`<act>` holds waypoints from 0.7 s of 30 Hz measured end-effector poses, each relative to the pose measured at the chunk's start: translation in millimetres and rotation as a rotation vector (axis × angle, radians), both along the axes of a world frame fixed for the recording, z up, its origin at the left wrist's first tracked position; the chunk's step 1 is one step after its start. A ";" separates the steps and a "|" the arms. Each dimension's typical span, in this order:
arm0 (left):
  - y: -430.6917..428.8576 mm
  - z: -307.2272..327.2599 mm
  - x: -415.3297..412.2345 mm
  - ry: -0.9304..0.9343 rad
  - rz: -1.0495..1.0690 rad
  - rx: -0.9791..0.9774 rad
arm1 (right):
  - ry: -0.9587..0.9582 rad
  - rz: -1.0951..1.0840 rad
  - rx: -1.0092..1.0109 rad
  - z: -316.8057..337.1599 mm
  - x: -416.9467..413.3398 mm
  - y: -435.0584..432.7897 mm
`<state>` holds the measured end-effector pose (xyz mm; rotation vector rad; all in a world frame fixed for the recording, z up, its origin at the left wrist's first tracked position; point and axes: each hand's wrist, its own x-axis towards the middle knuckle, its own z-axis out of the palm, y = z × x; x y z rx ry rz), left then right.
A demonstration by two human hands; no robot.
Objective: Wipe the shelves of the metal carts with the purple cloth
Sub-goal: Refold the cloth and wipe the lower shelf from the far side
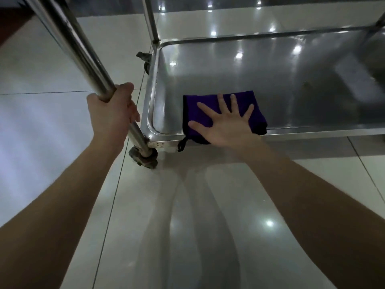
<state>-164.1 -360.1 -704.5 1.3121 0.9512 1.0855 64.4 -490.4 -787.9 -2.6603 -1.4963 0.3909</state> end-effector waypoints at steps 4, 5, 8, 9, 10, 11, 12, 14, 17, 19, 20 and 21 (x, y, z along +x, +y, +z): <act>-4.7 -1.0 4.5 -0.014 0.049 0.022 | -0.008 -0.009 -0.031 2.5 43.1 36.8; -5.8 -2.1 5.4 -0.015 0.061 0.029 | -0.009 -0.019 -0.029 3.4 51.6 51.3; -5.5 -4.4 10.6 -0.023 0.095 0.045 | -0.011 -0.039 -0.029 7.2 63.6 105.0; -5.3 -5.2 13.3 -0.022 0.104 0.049 | -0.009 -0.036 -0.028 9.0 63.4 121.9; -5.3 -5.4 15.9 -0.020 0.114 0.052 | -0.004 -0.028 -0.026 10.6 60.7 137.4; -5.2 -5.5 18.0 -0.023 0.124 0.056 | -0.001 -0.016 -0.023 11.0 55.2 151.3; -5.2 -5.5 20.0 -0.031 0.129 0.060 | -0.003 -0.001 -0.019 10.3 47.1 162.1; -4.7 -6.0 23.7 -0.052 0.128 0.059 | -0.018 0.039 -0.008 7.3 26.3 171.5; -2.9 -4.6 26.1 -0.058 0.130 0.052 | -0.023 0.113 0.033 2.0 -8.0 158.7; -0.9 -2.4 26.4 -0.055 0.123 0.045 | -0.028 0.162 0.046 -1.4 -26.3 137.5; 0.4 -0.5 26.7 -0.044 0.120 0.044 | -0.030 0.188 0.032 -2.0 -33.0 125.6; 1.3 1.6 26.6 -0.027 0.119 0.044 | -0.029 0.212 0.011 -1.8 -37.7 113.4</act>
